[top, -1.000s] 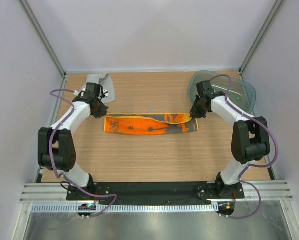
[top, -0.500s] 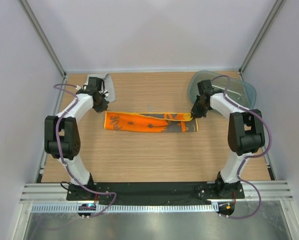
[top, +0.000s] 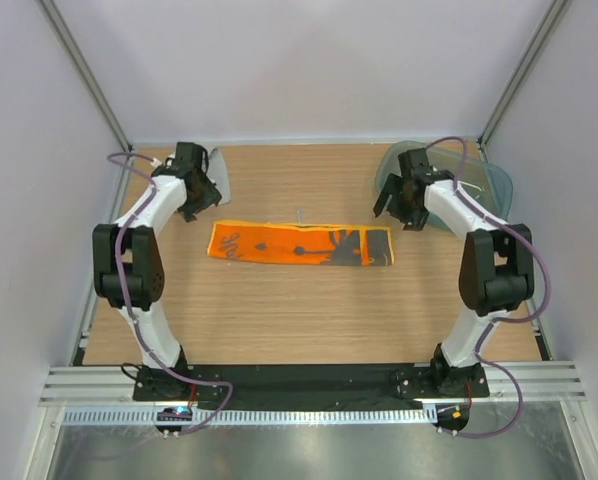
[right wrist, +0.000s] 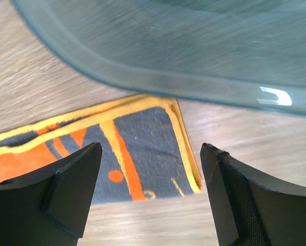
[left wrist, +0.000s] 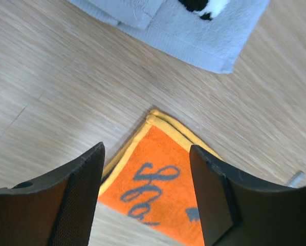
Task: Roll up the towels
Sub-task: Fold the towel
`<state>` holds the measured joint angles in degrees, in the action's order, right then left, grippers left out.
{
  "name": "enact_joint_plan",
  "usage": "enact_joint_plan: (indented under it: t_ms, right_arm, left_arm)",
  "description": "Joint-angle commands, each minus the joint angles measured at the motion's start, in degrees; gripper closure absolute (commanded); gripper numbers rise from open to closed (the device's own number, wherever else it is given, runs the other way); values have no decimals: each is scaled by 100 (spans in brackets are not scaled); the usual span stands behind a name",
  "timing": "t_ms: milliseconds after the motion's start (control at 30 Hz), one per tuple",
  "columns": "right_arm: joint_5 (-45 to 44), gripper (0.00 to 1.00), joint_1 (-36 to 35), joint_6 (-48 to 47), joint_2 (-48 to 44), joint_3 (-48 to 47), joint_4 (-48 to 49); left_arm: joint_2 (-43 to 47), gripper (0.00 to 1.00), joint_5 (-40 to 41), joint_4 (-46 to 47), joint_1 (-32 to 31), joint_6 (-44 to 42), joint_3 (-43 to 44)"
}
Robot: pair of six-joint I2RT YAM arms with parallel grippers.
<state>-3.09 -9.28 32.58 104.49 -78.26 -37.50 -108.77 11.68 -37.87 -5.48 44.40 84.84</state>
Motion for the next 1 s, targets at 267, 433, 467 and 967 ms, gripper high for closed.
enact_joint_plan:
  t_ms: [267, 433, 467, 967]
  right_arm:
    - [1420, 61, -2304, -95, -1179, 1137, 1724]
    - [2900, 88, -2798, 301, -229, 822, 2632]
    - [3067, 89, -2894, 310, -53, 586, 2738]
    - [4088, 96, -3150, 100, 1399, -295, 3046]
  left_arm:
    - [2219, 64, -436, 849, -401, -11, -2145]
    - [2018, 83, -711, 1273, -446, 25, -2656]
    - [1957, 86, -781, 1334, -446, 33, -2709]
    - [1446, 94, -641, 1466, -446, 148, -2850]
